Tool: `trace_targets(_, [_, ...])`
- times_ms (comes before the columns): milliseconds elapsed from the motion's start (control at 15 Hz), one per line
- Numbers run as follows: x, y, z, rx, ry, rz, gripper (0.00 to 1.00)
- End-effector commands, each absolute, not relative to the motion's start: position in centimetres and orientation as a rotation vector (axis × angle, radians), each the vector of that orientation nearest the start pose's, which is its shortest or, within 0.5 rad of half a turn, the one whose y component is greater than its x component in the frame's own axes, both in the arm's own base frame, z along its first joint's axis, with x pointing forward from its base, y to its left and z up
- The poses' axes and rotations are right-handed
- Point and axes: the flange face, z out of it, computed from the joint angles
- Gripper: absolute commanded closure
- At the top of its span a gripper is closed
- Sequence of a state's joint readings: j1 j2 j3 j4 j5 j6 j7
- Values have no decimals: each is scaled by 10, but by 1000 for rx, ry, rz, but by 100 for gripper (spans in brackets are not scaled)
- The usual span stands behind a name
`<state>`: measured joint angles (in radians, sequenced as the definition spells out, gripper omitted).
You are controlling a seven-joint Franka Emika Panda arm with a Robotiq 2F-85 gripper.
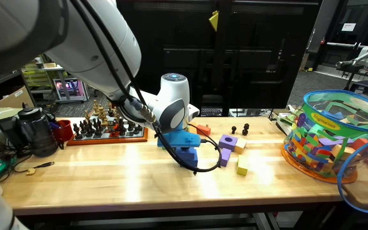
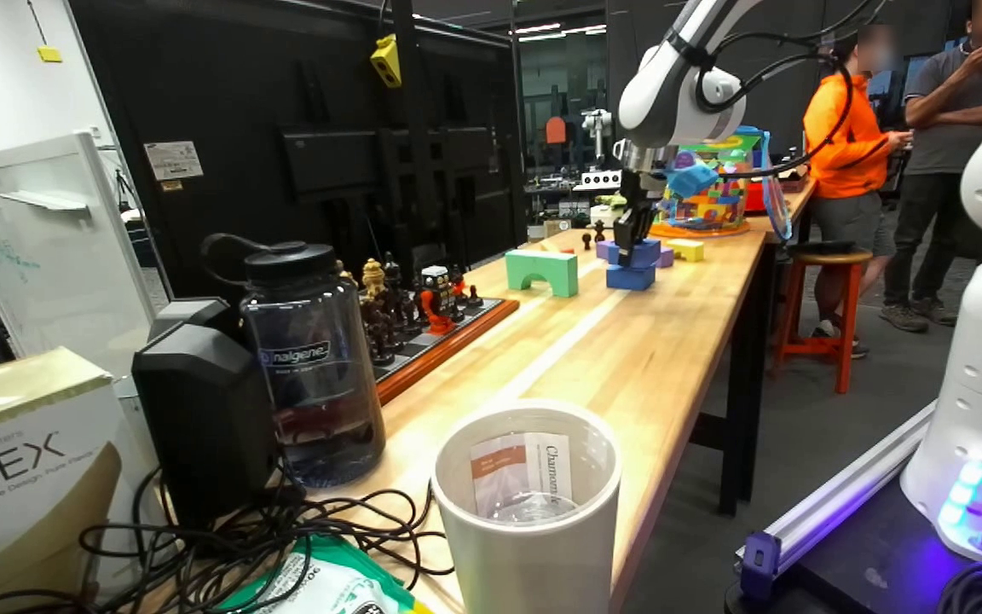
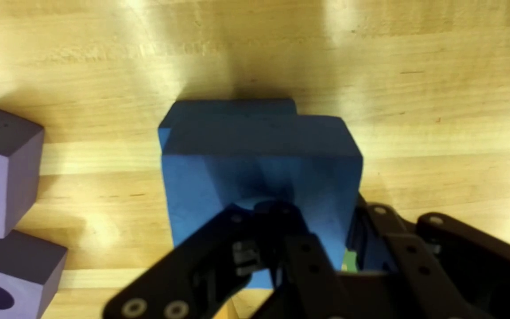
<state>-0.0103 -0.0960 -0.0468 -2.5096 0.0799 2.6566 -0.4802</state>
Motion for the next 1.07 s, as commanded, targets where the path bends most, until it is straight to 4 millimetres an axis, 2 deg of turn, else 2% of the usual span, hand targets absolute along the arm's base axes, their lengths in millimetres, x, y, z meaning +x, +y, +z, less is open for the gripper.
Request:
trace_targets(0, [480,-32,345,-3063,-585,-410,94])
trace_targets(1000, [495,-41,341,-3032,-588,-400,94])
